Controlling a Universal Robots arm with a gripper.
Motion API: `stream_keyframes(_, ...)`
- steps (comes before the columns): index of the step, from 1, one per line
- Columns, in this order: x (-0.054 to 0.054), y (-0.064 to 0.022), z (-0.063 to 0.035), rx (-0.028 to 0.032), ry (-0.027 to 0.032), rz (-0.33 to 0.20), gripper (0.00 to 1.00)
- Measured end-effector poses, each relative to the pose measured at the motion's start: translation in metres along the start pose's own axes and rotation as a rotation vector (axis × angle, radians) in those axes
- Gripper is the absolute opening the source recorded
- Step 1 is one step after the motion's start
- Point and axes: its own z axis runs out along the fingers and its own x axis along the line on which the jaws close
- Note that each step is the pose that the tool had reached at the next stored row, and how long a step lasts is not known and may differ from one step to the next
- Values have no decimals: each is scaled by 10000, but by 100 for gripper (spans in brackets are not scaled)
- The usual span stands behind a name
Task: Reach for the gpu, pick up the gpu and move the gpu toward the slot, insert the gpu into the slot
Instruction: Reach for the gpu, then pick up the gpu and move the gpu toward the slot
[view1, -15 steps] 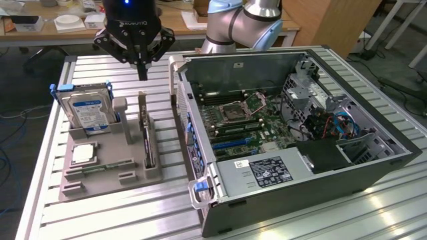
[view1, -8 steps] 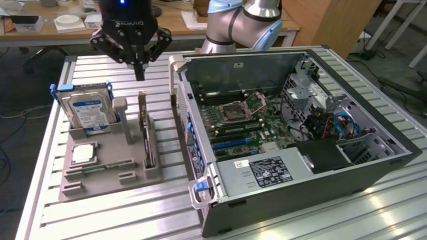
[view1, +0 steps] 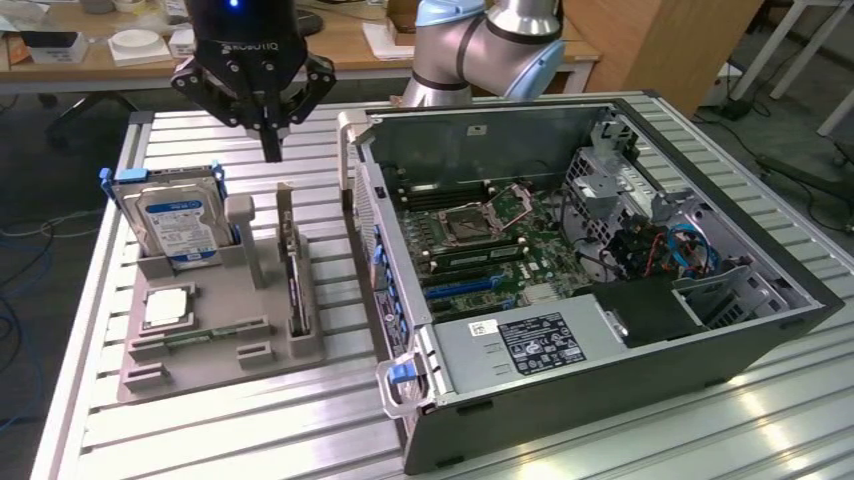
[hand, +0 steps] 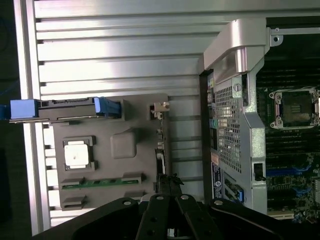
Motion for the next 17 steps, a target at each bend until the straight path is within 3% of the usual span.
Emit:
stream_keyframes(7,70,-5,-1,-1,-1,1,10)
stream_keyframes(17,70,-5,-2,-1,0,0,10)
